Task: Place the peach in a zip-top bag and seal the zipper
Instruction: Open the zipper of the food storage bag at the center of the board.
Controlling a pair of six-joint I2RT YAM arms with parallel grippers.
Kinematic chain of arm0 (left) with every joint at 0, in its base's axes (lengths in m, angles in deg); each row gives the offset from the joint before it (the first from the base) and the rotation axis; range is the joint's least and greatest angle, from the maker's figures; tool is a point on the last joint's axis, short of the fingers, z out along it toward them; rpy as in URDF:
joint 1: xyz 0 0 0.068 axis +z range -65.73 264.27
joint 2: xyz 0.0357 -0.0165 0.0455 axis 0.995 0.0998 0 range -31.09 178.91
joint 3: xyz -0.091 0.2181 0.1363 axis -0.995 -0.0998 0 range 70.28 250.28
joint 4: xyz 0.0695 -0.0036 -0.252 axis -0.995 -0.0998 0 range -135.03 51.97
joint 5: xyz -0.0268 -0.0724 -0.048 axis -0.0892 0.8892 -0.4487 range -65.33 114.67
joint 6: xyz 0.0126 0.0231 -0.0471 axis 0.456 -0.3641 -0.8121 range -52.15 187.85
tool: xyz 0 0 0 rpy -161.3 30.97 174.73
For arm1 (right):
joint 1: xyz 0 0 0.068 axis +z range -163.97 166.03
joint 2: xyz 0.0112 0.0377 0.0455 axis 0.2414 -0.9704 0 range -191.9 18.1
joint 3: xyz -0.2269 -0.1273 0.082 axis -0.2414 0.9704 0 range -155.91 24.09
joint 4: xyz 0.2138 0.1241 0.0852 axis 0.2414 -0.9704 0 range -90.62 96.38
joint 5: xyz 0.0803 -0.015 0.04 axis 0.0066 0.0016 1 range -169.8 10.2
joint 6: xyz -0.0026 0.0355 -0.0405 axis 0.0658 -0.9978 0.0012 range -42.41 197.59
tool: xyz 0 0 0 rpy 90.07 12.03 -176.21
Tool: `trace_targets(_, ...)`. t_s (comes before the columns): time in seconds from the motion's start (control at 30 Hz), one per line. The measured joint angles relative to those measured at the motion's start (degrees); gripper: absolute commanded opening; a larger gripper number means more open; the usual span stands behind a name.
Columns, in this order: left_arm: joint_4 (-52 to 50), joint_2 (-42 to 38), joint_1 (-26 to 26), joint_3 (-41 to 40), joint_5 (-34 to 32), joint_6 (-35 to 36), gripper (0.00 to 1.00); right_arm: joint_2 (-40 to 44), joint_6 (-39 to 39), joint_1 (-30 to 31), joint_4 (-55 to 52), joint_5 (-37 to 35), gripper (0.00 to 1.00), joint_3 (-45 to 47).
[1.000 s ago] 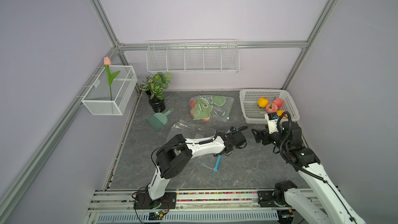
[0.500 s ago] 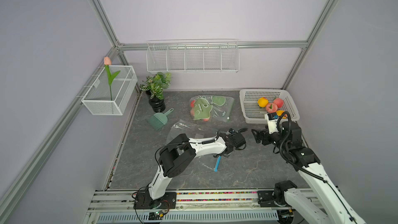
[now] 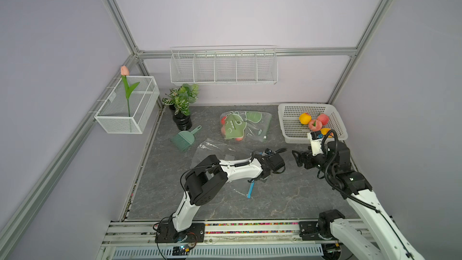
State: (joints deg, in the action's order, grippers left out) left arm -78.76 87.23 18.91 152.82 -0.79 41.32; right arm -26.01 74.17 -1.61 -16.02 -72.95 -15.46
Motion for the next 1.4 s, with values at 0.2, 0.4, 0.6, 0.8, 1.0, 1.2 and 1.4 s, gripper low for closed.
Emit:
trace_targets(0.2,1.2,-2.4,0.6,-2.5,0.5,-0.1,0.00,0.1,0.0,0.0,-0.1,0.0,0.89,0.0)
trace_targets(0.4,3.1,-14.4,2.3,-7.3,2.3,-1.4,0.00,-1.3,-1.2,0.0,0.4,3.2,0.89,0.0)
trace_targets(0.6,9.0,-28.0,4.9,-12.6,6.0,-4.3,0.00,-6.6,-5.2,2.1,4.9,9.2,0.87,0.6)
trace_targets(0.8,12.7,-33.9,6.8,-16.9,10.6,-6.7,0.00,-12.8,-10.6,9.0,11.7,12.0,0.83,1.2)
trace_targets(1.0,14.1,-36.0,7.3,-17.2,13.2,-7.8,0.00,-19.8,-14.7,14.9,15.5,12.5,0.80,-1.0)
trace_targets(1.2,14.4,-37.2,7.6,-17.2,14.8,-7.9,0.00,-24.8,-16.5,19.3,18.8,12.5,0.76,-4.5)
trace_targets(1.4,14.4,-38.0,7.7,-17.2,15.1,-8.0,0.00,-28.1,-17.4,21.1,20.5,12.0,0.74,-6.5)
